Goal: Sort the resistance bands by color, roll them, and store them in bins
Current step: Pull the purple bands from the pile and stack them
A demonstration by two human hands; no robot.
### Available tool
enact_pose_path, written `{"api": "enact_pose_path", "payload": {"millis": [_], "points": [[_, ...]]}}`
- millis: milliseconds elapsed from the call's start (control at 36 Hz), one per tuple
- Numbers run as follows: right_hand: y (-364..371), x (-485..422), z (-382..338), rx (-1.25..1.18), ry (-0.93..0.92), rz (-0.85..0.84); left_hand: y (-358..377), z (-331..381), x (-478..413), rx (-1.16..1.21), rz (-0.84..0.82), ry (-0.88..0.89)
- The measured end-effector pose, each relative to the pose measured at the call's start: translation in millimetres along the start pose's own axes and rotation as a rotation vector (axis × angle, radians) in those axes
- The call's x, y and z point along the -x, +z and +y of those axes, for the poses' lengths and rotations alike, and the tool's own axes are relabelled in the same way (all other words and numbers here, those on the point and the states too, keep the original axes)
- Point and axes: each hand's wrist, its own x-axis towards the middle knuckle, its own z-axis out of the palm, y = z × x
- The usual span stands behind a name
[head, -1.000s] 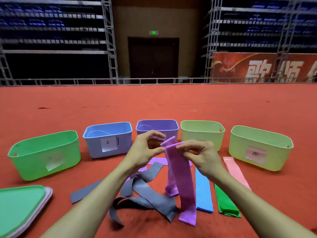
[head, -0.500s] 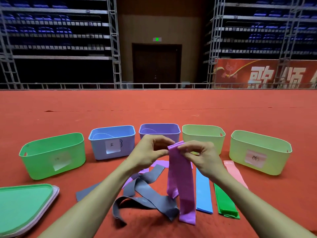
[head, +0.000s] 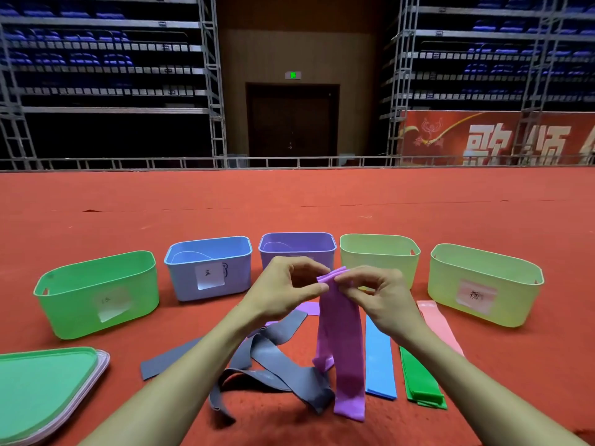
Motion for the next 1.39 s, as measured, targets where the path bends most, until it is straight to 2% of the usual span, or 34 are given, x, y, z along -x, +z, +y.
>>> {"api": "enact_pose_path", "payload": {"millis": [306, 528, 889, 1028, 1222, 1306, 1389], "points": [[1, -1, 6, -0.048, -0.089, 0.09, 6, 0, -2, -0.039, 0.086, 0.045], [1, -1, 4, -0.254, 0.019, 0.049, 8, 4, -1, 0.027, 0.075, 0.053], [0, -7, 3, -0.126, -0.083, 0.052, 5, 7, -12, -0.152, 0.261, 0.125], [-2, -7, 0, -0.094, -0.069, -0.006, 3, 9, -14, -0.198, 0.258, 0.162], [-7, -16, -6, 0.003, -0.128, 0.019, 4, 13, -18, -0.218, 0.261, 0.224], [-10, -21, -8, 0.033, -0.123, 0.016, 4, 15, -20, -0.178, 0.285, 0.199], [-11, -27, -12, 0.084, -0.199, 0.043, 8, 16, -19, -0.126, 0.277, 0.171]]}}
